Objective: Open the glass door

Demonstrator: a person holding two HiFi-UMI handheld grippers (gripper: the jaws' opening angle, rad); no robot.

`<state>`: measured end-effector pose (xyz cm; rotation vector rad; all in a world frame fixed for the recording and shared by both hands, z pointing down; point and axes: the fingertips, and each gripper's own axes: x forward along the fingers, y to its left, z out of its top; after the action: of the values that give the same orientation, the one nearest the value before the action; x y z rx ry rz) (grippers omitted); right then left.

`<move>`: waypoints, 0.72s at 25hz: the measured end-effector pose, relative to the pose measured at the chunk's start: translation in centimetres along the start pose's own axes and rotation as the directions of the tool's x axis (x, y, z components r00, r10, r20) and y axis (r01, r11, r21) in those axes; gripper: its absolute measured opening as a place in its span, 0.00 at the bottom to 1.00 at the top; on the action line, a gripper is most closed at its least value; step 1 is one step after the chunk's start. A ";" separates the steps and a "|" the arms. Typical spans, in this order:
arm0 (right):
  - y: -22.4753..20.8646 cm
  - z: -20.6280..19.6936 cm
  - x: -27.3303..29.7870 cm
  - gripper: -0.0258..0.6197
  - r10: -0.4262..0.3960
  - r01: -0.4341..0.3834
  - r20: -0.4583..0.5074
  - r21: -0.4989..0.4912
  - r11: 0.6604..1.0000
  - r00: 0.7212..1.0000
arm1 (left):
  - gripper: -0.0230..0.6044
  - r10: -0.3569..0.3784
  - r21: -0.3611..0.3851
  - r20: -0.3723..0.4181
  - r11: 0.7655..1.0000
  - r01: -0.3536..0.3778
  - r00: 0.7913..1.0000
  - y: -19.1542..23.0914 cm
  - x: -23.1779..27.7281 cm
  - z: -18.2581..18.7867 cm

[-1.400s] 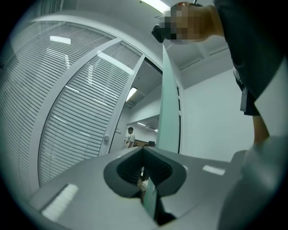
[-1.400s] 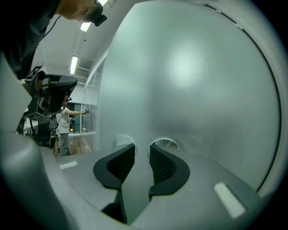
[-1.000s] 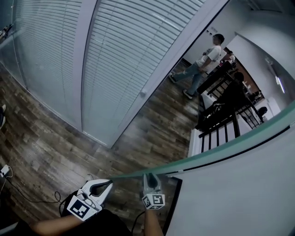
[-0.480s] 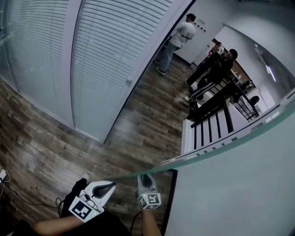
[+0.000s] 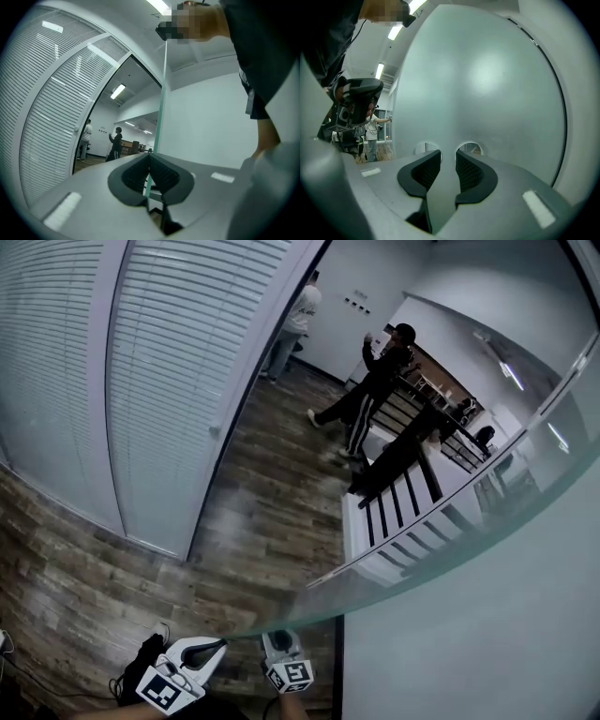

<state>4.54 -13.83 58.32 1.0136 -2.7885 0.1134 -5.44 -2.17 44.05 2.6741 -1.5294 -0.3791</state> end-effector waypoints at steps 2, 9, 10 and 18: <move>0.1 -0.2 -1.1 0.20 -0.006 0.006 0.001 0.002 1.000 1.000 | 0.04 -0.008 -0.005 -0.013 1.000 0.008 1.000 -0.7 -0.3 -0.2; -0.3 -0.6 -3.4 0.20 -0.031 0.031 0.013 0.007 1.000 0.999 | 0.04 -0.034 -0.006 -0.024 0.999 0.034 0.999 -0.9 0.2 -0.1; -0.3 -0.9 -3.8 0.20 -0.039 0.039 0.011 0.009 0.999 0.999 | 0.04 -0.051 -0.003 -0.018 0.999 0.051 0.999 -1.2 0.4 -0.1; -0.4 -0.7 -7.0 0.20 -0.103 0.103 0.002 0.021 0.994 0.995 | 0.04 -0.194 -0.043 -0.034 0.980 0.193 0.980 -2.9 2.1 1.0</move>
<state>10.18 -9.62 57.73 1.1612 -2.7369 0.1279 -2.23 -2.43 42.19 2.7898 -1.2420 -0.3594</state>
